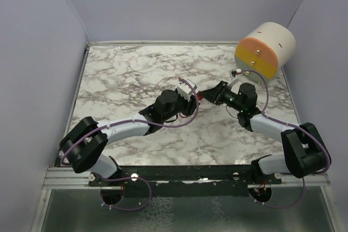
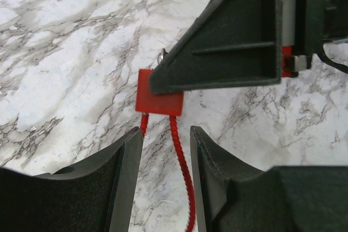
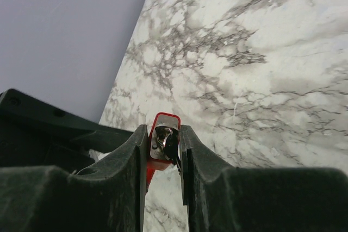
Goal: Unlock with the key
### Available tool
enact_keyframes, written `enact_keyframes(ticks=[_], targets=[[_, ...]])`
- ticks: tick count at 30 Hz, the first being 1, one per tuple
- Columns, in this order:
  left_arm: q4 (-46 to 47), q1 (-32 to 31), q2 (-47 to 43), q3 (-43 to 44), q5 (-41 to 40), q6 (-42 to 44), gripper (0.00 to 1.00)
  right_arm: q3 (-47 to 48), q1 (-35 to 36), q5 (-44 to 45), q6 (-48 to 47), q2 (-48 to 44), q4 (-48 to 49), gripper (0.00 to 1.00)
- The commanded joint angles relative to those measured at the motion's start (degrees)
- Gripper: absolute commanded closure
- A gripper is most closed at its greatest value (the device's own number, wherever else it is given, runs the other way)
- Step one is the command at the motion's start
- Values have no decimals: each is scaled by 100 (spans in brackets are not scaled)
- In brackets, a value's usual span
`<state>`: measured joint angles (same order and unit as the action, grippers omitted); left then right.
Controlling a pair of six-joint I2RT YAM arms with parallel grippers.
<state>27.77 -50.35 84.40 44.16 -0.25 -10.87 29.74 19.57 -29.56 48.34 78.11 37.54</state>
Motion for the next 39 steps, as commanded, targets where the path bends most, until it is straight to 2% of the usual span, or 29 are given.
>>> enact_keyframes(ticks=[1, 4, 12, 17, 31, 39], targets=[[-75, -36, -70, 35, 560, 17, 57, -70, -103, 350, 21, 19, 293, 99], [-185, -37, 5, 88, 573, 47, 56, -77, -103, 370, 26, 8, 291, 99], [-192, 87, -578, -268, -519, 76, 55, -166, -137, 391, -152, -142, 265, 99], [-192, 378, -954, -509, -781, 90, 55, -323, -156, 226, -254, -247, 465, 99], [32, 552, -94, -192, 1130, 432, 57, -340, -156, -37, -254, -201, 734, 99], [267, 549, 165, -112, 1239, 473, 57, -323, -156, -239, -285, -143, 865, 99]])
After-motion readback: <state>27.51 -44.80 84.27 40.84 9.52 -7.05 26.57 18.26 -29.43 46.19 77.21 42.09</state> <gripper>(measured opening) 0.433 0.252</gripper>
